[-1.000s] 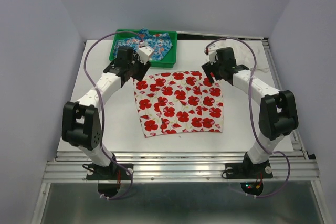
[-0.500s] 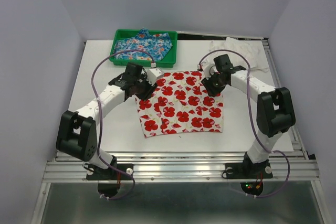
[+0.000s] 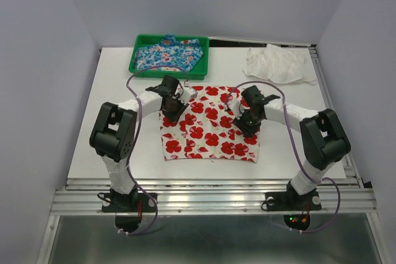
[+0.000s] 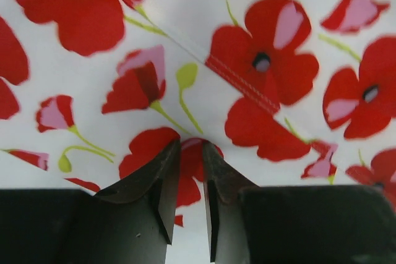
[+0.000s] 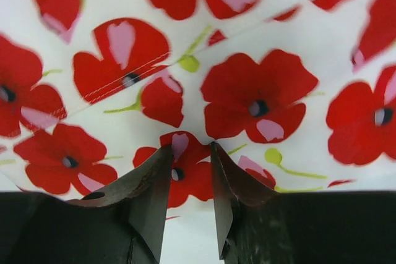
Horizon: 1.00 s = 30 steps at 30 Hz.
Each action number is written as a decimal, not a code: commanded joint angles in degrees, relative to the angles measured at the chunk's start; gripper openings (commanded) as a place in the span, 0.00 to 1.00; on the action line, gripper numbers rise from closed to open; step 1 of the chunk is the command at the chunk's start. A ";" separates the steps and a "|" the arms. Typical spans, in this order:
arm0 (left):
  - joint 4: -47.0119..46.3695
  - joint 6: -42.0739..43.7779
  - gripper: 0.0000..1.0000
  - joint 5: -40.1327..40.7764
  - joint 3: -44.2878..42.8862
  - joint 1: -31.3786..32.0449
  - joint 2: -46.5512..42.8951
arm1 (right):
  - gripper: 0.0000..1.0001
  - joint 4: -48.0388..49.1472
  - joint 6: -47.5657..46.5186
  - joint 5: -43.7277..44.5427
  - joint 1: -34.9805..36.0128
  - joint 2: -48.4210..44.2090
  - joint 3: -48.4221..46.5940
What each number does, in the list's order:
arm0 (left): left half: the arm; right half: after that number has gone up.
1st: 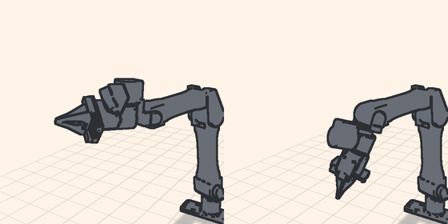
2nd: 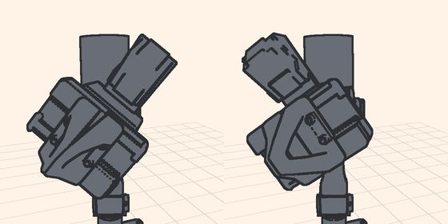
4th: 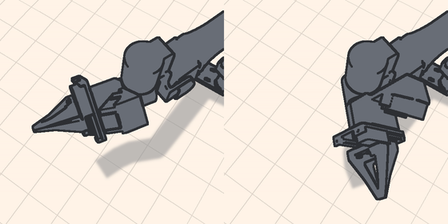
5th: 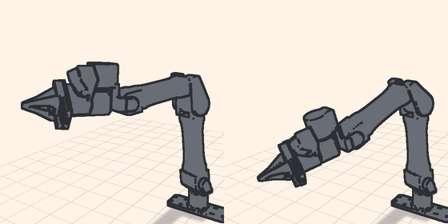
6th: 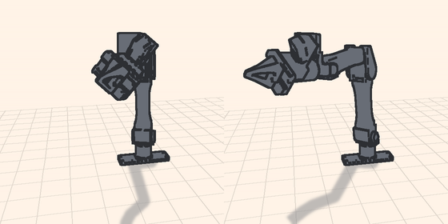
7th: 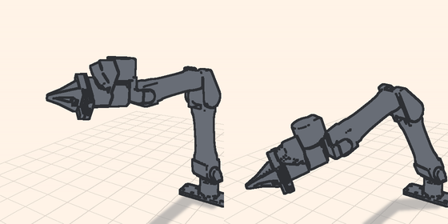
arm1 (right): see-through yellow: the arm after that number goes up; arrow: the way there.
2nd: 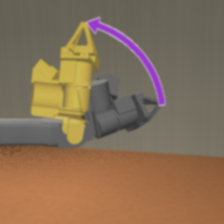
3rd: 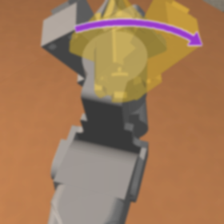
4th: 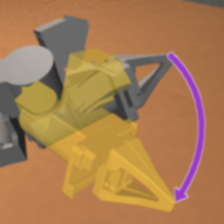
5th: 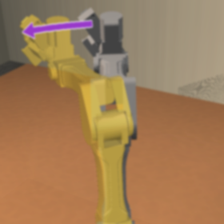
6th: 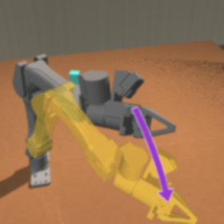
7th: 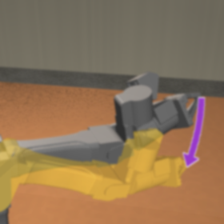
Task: Fold and stack the skirts
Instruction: Flatten the skirt out
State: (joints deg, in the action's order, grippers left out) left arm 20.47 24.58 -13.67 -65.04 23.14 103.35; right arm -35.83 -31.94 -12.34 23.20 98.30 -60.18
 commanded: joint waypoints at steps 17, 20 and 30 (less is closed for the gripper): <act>5.03 -2.07 0.38 -0.56 -28.17 -2.21 7.17 | 0.48 -1.69 12.17 -11.04 12.77 -14.36 -7.14; 3.79 -3.22 0.40 -1.71 -19.29 -2.83 -0.48 | 0.48 -1.69 8.41 -7.11 7.41 -12.27 -7.84; 3.35 -4.36 0.41 0.57 -3.17 -2.92 -6.76 | 0.43 1.29 3.56 2.05 4.75 0.66 -9.52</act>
State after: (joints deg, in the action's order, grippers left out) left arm 23.33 20.93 -13.96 -71.48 20.12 95.11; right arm -36.71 -25.89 -14.31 27.81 97.78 -68.31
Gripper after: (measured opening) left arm 0.407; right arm 0.436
